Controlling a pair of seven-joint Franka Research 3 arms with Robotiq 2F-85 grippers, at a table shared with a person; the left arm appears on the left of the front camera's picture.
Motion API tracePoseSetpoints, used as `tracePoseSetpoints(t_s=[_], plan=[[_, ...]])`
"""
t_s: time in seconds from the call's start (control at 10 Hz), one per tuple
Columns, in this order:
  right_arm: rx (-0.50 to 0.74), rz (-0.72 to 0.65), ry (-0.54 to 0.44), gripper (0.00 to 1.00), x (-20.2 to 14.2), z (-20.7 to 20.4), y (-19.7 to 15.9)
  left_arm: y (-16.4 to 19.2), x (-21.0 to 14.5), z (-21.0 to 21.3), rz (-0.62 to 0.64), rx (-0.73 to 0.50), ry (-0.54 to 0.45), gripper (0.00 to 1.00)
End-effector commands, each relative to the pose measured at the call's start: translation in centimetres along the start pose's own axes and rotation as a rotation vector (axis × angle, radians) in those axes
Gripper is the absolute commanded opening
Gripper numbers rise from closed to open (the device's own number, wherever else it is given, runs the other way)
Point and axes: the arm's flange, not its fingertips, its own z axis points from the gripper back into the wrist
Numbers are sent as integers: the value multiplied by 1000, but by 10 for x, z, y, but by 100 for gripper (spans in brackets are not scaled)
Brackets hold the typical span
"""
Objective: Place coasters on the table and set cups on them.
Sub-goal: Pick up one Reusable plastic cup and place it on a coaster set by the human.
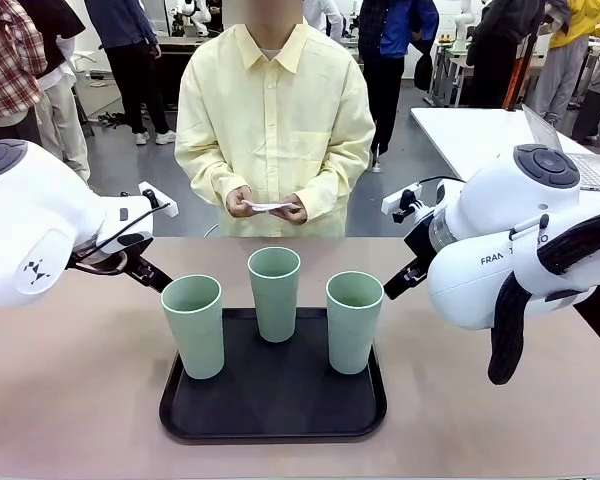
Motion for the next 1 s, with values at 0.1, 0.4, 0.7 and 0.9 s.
tracePoseSetpoints(t_s=[0.1,0.4,0.7,0.9], plan=[[0,0,0,100,0,0,0,0,0,0,0,0,0,100],[-29,-3,32,100,7,15,0,13,4,23,-76,96,6,100],[-105,-40,140,100,7,108,5,33,-8,131,-80,121,44,100],[-1,-56,275,100,-22,149,29,14,-47,163,-95,-111,185,100]])
